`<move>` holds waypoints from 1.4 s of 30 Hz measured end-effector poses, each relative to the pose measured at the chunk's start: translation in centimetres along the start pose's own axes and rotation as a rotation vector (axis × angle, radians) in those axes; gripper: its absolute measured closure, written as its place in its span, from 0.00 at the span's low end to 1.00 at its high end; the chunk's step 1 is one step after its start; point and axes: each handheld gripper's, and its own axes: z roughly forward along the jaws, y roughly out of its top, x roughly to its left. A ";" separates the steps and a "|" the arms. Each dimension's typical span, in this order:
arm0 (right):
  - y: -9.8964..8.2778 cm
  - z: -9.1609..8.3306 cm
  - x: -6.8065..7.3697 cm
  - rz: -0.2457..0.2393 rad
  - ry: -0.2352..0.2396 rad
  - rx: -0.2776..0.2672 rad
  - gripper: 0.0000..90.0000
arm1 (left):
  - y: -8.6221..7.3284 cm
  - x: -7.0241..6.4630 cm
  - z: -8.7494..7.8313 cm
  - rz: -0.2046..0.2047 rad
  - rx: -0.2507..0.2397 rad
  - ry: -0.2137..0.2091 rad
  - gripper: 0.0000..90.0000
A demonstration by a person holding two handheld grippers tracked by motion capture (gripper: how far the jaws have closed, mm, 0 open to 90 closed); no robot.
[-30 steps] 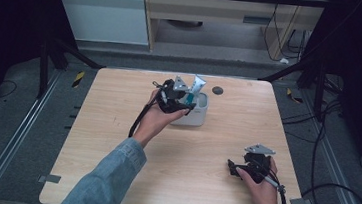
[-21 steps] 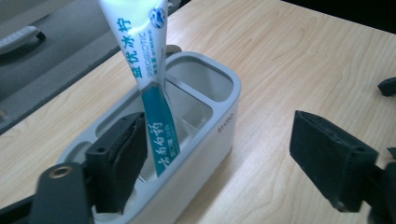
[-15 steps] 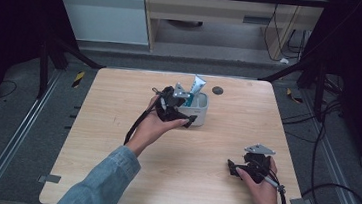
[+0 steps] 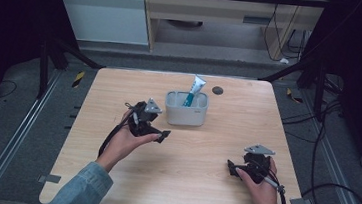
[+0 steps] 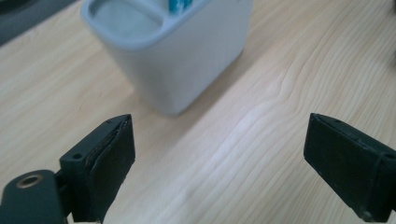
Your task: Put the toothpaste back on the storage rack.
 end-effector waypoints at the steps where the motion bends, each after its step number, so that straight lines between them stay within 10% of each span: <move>1: 0.0 0.0 0.0 0.000 0.000 0.000 0.03 | -0.7 0.2 -0.1 -0.018 0.002 0.000 0.09; 22: 0.0 0.0 0.0 0.000 0.001 0.000 0.03 | -11.2 4.2 -0.7 -0.198 0.066 0.079 0.08; 42: 0.0 0.0 0.1 -0.001 -0.011 -0.001 0.03 | -13.9 7.2 0.6 -0.216 0.031 0.119 0.03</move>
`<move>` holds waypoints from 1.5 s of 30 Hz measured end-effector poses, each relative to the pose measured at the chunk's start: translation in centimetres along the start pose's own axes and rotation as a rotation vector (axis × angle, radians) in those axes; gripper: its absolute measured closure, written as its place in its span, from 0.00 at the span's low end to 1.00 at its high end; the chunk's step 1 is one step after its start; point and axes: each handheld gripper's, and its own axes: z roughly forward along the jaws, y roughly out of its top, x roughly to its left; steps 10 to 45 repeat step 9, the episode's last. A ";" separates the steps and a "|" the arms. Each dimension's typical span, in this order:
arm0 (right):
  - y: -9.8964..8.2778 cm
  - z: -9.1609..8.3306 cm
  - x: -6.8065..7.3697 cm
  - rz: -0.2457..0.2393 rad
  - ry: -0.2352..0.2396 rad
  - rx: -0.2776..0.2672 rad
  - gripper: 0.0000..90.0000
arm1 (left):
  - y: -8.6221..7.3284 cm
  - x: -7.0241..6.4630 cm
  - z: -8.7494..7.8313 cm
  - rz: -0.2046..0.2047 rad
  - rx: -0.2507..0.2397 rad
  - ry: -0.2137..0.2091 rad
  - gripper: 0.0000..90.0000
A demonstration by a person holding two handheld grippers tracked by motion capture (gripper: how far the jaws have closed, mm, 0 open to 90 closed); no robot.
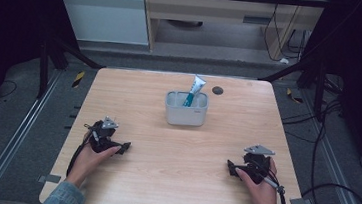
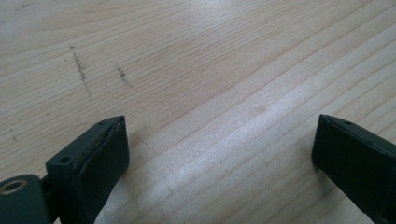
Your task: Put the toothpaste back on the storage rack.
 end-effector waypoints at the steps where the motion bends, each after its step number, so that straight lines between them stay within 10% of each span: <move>1: 0.0 0.0 0.0 0.000 0.001 0.000 0.03 | -0.1 0.1 0.1 -0.002 -0.016 0.001 0.02; 45: 0.0 -0.1 0.1 0.004 0.003 0.001 0.03 | -0.3 0.7 0.4 -0.010 -0.045 0.012 0.00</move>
